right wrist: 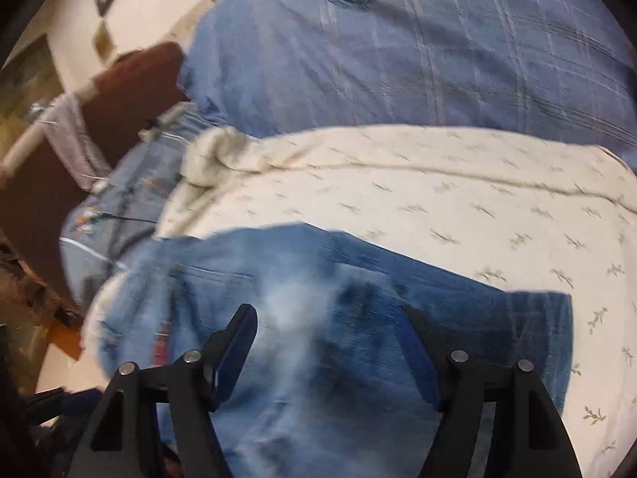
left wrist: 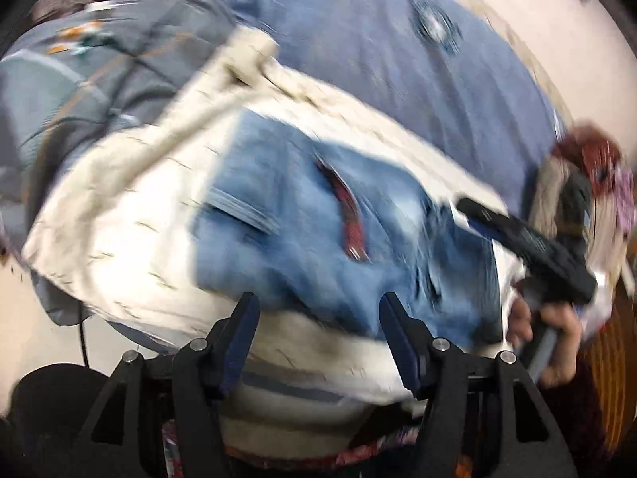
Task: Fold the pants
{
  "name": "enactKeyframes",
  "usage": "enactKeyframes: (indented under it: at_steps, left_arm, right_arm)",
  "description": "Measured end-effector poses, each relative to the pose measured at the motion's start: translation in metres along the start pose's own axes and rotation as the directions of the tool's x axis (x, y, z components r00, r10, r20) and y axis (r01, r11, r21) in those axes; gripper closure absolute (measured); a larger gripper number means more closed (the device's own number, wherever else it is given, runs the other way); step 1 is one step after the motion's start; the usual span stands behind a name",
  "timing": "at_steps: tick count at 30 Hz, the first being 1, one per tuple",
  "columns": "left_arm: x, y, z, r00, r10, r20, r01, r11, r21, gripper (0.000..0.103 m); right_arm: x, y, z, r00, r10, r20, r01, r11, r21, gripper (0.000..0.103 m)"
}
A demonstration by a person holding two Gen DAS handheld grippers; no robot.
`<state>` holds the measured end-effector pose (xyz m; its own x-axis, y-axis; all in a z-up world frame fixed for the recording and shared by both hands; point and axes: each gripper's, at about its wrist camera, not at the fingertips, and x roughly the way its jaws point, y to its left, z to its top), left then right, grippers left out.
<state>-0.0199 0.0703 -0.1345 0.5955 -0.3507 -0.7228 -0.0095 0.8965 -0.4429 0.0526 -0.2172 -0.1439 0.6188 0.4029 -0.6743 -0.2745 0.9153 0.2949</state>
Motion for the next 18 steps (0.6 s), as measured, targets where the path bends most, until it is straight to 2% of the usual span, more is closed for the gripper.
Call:
enactKeyframes:
  at_steps: [4, 8, 13, 18]
  left_arm:
    - [-0.006, 0.024, 0.012, 0.997, 0.026, 0.078, -0.019, 0.997, -0.080, 0.032]
    - [0.000, 0.036, 0.021, 0.997, 0.014, 0.082, -0.006, 0.995, -0.102, 0.023]
    - [0.011, 0.045, 0.024, 0.997, -0.004, 0.073, 0.012, 0.995, -0.100, 0.022]
    - [0.019, 0.051, 0.023, 0.998, 0.004, 0.068, 0.001, 0.997, -0.076, 0.022]
  right_arm:
    - [-0.004, 0.034, 0.018, 0.996, 0.085, -0.008, -0.085, 0.995, -0.059, 0.028]
    - [0.015, 0.072, 0.040, 0.987, 0.149, -0.061, -0.154, 0.985, -0.078, 0.028]
    - [0.056, 0.116, 0.055, 0.974, 0.162, -0.159, -0.176, 0.981, -0.083, 0.028]
    - [0.093, 0.153, 0.059, 0.957, 0.133, -0.258, -0.176, 0.972, -0.153, 0.028]
